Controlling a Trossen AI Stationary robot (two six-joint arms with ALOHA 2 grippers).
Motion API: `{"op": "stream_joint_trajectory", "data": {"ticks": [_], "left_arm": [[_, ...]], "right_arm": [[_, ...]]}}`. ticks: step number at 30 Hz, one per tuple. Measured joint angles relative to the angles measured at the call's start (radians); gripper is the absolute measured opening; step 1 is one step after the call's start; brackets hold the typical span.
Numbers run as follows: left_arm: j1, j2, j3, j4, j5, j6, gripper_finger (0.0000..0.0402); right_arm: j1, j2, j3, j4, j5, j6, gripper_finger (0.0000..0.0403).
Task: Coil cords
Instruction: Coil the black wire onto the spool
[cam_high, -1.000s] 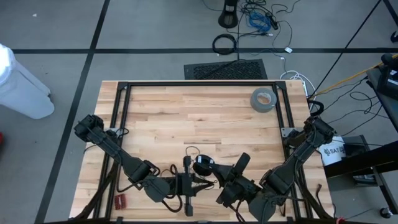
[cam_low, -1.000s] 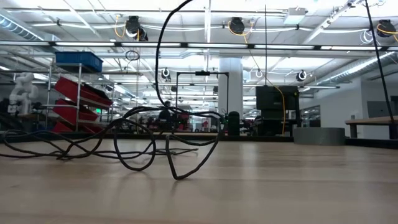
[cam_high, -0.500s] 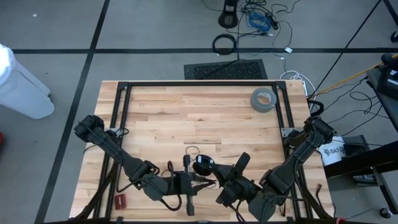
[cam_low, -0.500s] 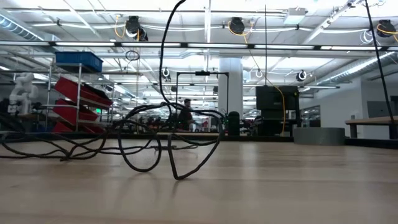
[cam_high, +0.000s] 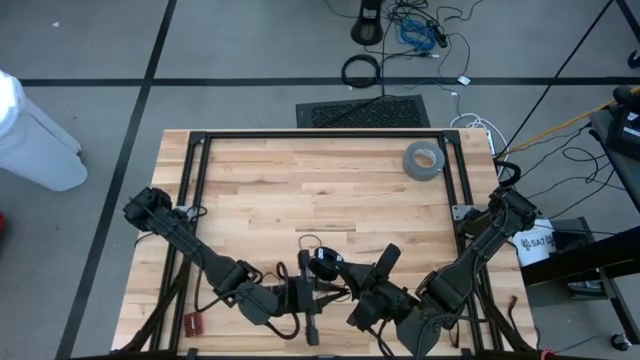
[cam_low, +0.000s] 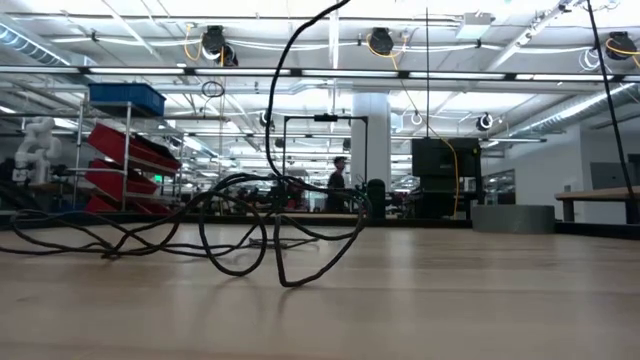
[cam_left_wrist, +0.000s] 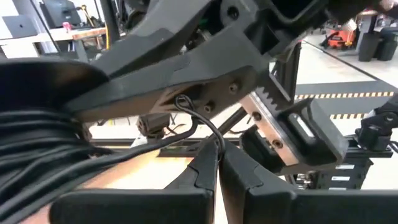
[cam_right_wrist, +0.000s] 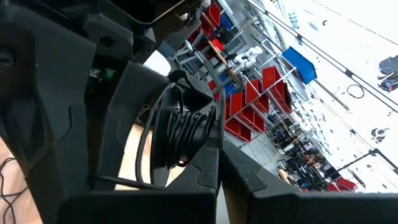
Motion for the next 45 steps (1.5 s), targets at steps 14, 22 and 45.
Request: {"op": "stream_joint_trajectory", "data": {"ticks": [14,22,45], "left_arm": [[0.021,0.0,0.003,-0.11,0.053,-0.103,0.0012],[0.015,-0.002,0.003,-0.107,0.053,-0.1,0.0012],[0.0,-0.006,0.006,-0.092,-0.027,-0.044,0.0012]], "right_arm": [[0.002,0.0,0.0,-0.003,-0.01,-0.004,0.0],[0.002,0.0,0.0,-0.016,-0.034,-0.01,0.0],[0.003,0.002,0.0,-0.034,0.022,-0.004,0.0]]}}
